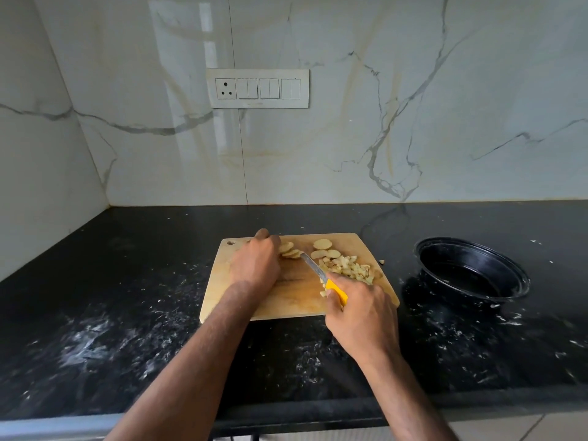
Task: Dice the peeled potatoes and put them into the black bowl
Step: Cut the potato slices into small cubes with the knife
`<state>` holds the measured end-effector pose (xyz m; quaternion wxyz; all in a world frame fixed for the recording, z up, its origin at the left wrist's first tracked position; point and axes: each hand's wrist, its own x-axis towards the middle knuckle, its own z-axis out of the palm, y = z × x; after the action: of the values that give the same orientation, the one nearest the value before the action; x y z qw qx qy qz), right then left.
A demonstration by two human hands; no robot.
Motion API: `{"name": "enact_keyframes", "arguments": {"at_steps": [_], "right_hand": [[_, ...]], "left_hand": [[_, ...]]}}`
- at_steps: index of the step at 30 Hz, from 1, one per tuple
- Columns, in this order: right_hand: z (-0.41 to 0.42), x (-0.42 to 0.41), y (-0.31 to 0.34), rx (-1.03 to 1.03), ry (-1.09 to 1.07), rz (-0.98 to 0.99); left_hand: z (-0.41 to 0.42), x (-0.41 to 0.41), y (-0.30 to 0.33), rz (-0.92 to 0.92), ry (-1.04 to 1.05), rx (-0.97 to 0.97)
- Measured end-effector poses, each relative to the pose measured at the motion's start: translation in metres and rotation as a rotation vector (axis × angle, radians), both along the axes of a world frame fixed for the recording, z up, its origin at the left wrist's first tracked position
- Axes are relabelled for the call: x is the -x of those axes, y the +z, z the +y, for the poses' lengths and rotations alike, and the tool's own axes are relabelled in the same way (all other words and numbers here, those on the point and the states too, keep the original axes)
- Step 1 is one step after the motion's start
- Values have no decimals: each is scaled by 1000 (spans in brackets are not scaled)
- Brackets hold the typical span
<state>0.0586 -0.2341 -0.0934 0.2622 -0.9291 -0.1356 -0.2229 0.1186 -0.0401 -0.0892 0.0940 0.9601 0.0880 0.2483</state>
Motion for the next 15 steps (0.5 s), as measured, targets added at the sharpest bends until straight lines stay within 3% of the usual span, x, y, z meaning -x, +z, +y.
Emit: {"name": "enact_keyframes", "arguments": {"at_steps": [5, 8, 11, 15], "right_hand": [[0, 0, 0, -6, 2, -8], [-1, 1, 0, -10, 1, -1], [0, 2, -1, -1, 10, 18], [-2, 2, -2, 43, 17, 29]], "left_hand": [[6, 14, -1, -219, -25, 313], [9, 25, -1, -154, -157, 522], [12, 27, -5, 16, -211, 507], [15, 28, -5, 50, -196, 437]]}}
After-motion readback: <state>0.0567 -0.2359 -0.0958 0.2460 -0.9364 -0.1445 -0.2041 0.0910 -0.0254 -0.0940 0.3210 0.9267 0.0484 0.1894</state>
